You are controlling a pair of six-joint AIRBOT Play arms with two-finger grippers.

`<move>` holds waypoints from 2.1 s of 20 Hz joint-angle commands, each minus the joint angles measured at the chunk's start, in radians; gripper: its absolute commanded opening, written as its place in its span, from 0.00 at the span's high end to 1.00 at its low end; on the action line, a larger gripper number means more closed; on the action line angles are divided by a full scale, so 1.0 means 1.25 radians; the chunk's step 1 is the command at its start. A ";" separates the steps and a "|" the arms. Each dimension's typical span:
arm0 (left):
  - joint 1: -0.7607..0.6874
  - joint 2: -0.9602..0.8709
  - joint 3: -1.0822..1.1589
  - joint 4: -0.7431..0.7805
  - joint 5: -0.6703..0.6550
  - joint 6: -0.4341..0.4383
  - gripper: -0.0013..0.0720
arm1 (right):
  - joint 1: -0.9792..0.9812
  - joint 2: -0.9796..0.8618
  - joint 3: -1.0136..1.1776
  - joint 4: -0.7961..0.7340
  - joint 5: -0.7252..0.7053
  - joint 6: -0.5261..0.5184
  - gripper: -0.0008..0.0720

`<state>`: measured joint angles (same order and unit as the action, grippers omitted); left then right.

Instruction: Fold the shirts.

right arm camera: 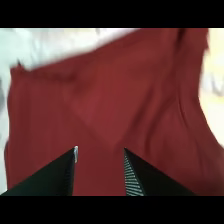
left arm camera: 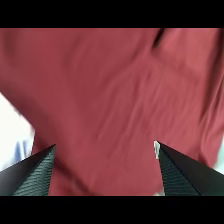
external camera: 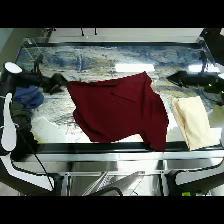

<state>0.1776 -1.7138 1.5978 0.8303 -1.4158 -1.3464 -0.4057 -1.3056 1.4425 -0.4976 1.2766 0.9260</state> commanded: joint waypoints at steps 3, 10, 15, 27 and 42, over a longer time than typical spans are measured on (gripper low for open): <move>0.001 0.057 -0.314 0.033 -0.045 0.042 0.04 | -0.070 0.092 -0.189 -0.159 0.067 0.056 0.53; -0.135 0.077 -0.541 0.025 0.031 0.087 0.04 | -0.080 0.116 -0.305 -0.269 0.052 0.109 0.45; -0.187 0.077 -0.555 0.011 0.122 0.087 0.37 | -0.080 0.116 -0.356 -0.314 0.008 0.100 0.45; -0.010 0.219 -0.556 0.090 0.023 0.107 0.96 | -0.069 0.054 -0.366 -0.346 -0.012 0.094 0.45; 0.020 0.278 -0.529 -0.002 -0.021 0.143 0.96 | 0.110 0.127 -0.334 -0.006 0.043 -0.019 0.96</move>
<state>0.1974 -1.4078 0.9119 0.9138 -1.4055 -1.2022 -0.2676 -1.2354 0.9939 -0.6949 1.2839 0.9550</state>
